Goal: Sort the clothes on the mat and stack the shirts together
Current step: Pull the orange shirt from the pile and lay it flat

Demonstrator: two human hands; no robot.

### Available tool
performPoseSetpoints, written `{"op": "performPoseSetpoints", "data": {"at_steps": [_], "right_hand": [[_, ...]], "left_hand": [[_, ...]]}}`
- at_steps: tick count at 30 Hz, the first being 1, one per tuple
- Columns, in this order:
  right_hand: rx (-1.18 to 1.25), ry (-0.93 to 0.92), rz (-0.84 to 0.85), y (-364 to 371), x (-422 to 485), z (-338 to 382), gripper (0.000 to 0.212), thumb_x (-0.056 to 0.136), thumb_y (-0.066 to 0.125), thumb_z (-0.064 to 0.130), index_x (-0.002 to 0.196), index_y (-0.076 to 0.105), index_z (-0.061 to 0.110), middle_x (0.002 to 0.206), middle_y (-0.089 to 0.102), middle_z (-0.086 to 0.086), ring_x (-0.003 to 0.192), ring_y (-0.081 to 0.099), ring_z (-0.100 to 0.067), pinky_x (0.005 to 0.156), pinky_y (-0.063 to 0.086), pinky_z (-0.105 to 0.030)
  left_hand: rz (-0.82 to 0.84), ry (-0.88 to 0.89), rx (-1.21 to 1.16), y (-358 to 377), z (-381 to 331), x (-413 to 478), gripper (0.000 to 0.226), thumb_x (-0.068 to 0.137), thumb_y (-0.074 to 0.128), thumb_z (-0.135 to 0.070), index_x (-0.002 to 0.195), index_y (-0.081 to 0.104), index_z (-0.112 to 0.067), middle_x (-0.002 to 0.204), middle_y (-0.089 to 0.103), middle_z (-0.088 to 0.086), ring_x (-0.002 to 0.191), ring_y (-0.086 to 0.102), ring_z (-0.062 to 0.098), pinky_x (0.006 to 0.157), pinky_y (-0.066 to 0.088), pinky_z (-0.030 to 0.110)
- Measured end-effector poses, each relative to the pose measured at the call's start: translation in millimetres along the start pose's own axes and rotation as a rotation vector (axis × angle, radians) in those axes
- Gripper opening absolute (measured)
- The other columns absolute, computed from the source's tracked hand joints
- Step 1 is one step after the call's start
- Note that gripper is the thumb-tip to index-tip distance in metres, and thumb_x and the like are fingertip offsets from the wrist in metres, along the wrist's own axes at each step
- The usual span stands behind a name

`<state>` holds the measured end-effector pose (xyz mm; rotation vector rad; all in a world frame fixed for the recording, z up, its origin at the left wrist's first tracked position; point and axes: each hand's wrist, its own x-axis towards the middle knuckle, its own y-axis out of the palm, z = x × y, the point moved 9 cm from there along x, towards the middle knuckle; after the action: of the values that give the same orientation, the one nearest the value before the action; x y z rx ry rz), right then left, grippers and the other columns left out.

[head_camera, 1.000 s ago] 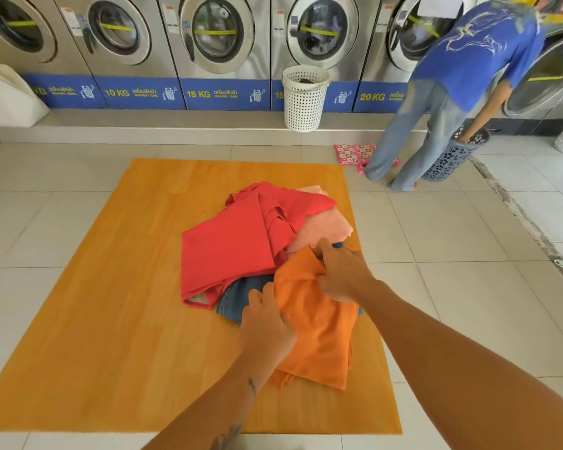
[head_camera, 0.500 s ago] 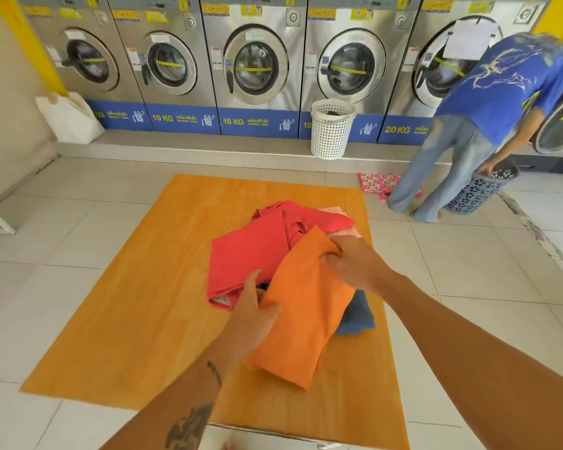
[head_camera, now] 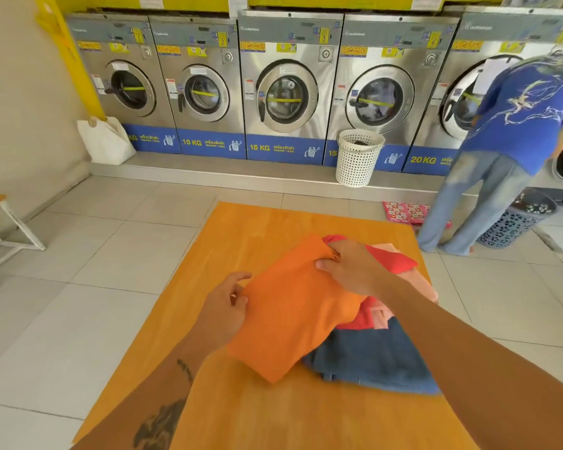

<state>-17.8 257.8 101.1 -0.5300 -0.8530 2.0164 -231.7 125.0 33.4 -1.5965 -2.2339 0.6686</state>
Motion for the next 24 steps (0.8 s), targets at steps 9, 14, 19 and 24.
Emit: {"op": "performPoseSetpoints", "data": {"at_steps": [9,14,19,24], "right_hand": [[0.085,0.164,0.032,84,80,45,0.012,0.095,0.059,0.028,0.087,0.067,0.025,0.087,0.072,0.008,0.080,0.068,-0.009,0.060,0.049,-0.022],[0.227,0.278,0.022,126,118,33,0.015,0.096,0.056,0.021,0.103,0.069,0.015,0.102,0.071,0.003,0.091,0.067,-0.015,0.077,0.056,-0.033],[0.334,0.431,-0.091,135,170,2,0.016,0.094,0.057,0.020,0.106,0.068,0.016,0.104,0.071,-0.002,0.096,0.067,-0.023,0.089,0.054,-0.048],[0.270,0.548,-0.334,116,215,-36,0.024,0.092,0.059,0.018,0.116,0.058,0.015,0.106,0.066,-0.005,0.096,0.063,-0.029,0.073,0.051,-0.039]], "left_hand": [[0.037,0.123,0.156,-98,56,100,0.046,0.094,0.048,-0.009,0.125,0.049,-0.044,0.094,0.058,-0.014,0.079,0.059,0.003,0.065,0.045,0.021],[0.158,0.121,0.303,-112,81,172,0.041,0.094,0.049,-0.012,0.126,0.052,-0.038,0.104,0.060,-0.003,0.083,0.058,0.009,0.067,0.046,0.023],[0.238,0.159,0.409,-98,78,258,0.041,0.095,0.045,-0.013,0.128,0.052,-0.035,0.119,0.061,0.004,0.104,0.058,0.023,0.089,0.050,0.041],[0.115,0.358,0.471,-79,46,333,0.045,0.091,0.045,-0.005,0.132,0.052,-0.024,0.118,0.061,0.002,0.104,0.056,0.023,0.091,0.045,0.044]]}}
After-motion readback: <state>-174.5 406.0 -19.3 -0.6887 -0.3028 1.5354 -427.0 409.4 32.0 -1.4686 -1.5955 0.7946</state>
